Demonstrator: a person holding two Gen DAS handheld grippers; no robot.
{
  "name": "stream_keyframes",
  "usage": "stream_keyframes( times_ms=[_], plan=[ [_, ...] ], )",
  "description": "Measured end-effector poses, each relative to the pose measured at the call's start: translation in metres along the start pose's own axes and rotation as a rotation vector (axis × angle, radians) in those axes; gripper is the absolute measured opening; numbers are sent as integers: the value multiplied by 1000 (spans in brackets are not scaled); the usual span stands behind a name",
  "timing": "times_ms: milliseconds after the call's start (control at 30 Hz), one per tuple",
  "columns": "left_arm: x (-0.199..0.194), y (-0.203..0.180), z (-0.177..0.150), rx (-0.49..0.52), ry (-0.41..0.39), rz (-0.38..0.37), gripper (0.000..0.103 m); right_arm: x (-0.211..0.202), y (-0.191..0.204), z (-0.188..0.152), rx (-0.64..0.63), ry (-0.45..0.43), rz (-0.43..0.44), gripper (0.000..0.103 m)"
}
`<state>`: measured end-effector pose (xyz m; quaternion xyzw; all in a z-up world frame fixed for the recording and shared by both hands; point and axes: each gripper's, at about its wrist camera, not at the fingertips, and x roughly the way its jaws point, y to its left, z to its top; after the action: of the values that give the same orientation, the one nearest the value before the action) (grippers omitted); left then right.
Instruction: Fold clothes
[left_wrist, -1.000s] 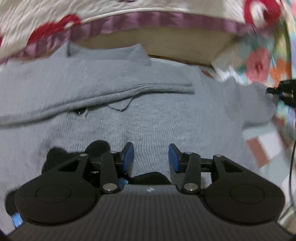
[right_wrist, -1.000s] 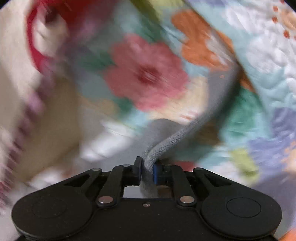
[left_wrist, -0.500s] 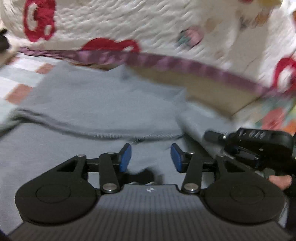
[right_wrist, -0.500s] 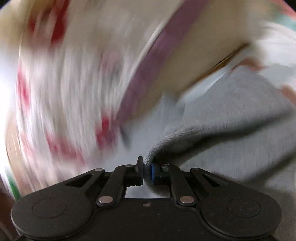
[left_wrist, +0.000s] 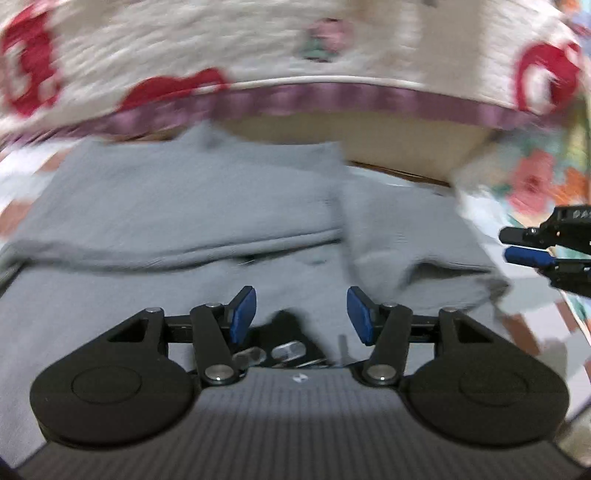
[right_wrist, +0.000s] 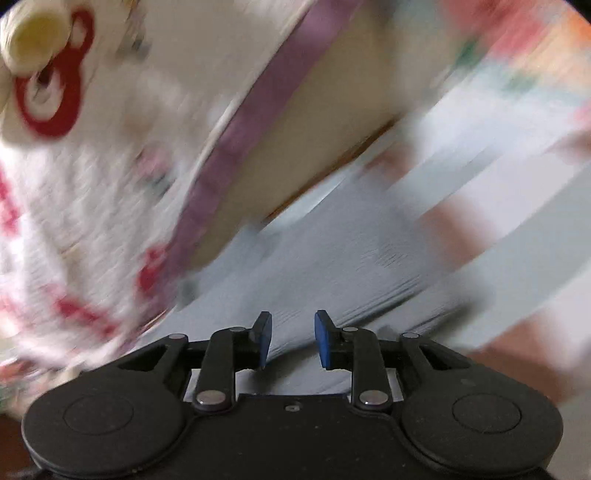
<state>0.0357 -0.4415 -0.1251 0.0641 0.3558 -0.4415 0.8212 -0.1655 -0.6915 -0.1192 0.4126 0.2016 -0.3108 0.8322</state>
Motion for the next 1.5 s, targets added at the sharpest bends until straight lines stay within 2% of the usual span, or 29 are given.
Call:
stream_keyframes(
  times_ms=[33, 67, 100, 167, 200, 267, 333, 400, 433, 467, 533, 633, 733, 800, 867, 967, 1000, 1100, 1167, 1233, 1300, 1367, 1500],
  plan=[
    [7, -10, 1, 34, 14, -22, 58, -10, -9, -1, -25, -41, -68, 33],
    [15, -18, 0, 61, 27, -31, 58, -15, -20, -4, -28, -37, -125, 33],
    [25, -24, -2, 75, 36, -35, 58, -17, -31, -6, 22, -16, -138, 33],
    [45, -33, -2, 85, 59, -46, 60, -17, -52, -5, 180, 14, -77, 33],
    [55, -37, -1, 109, 76, -47, 62, -17, -59, -5, 239, 14, -85, 33],
    [73, -48, 3, 185, 93, -31, 69, -14, -63, -8, 318, -14, -181, 40],
    [82, -56, 11, 230, 69, 16, 68, -5, -66, -12, 343, 26, -220, 40],
    [90, -60, 23, 247, 70, 33, 34, -1, -65, -18, 294, 78, -197, 40],
    [91, -62, 30, 271, 73, 58, 12, 0, -58, -18, 239, 86, -186, 40],
    [90, -63, 36, 297, 59, 79, 12, 0, -52, -18, 190, 94, -177, 40],
    [74, -61, 47, 309, -23, 95, 12, 1, -40, -22, 124, 110, -149, 40],
    [45, -47, 58, 208, -142, 114, 12, 12, -25, -26, 30, 148, -152, 40],
    [27, -24, 57, 124, -203, 185, 12, 21, -14, -27, -34, 147, -185, 39],
    [23, -5, 51, 110, -199, 249, 12, 26, -6, -28, -80, 144, -207, 40],
    [20, 20, 45, 44, -180, 276, 11, 33, 4, -29, -134, 134, -229, 40],
    [18, 58, 38, -92, -144, 283, 11, 40, 12, -32, -163, 129, -234, 23],
    [18, 68, 35, -133, -134, 281, 12, 40, 11, -33, -132, 123, -224, 23],
    [16, 93, 27, -278, -110, 226, 13, 42, -8, -28, 66, 100, -170, 22],
    [15, 119, 20, -465, -111, 138, 16, 39, -24, -26, 188, 101, -126, 17],
    [15, 136, 12, -568, -113, 112, 16, 37, -36, -25, 273, 101, -94, 17],
    [15, 146, 7, -610, -120, 104, 17, 36, -32, -25, 239, 102, -105, 17],
    [15, 147, 7, -579, -138, 85, 23, 36, -27, -25, 208, 101, -118, 17],
    [15, 170, 5, -676, -158, -26, 26, 38, -27, -26, 216, 103, -108, 17]
  ],
)
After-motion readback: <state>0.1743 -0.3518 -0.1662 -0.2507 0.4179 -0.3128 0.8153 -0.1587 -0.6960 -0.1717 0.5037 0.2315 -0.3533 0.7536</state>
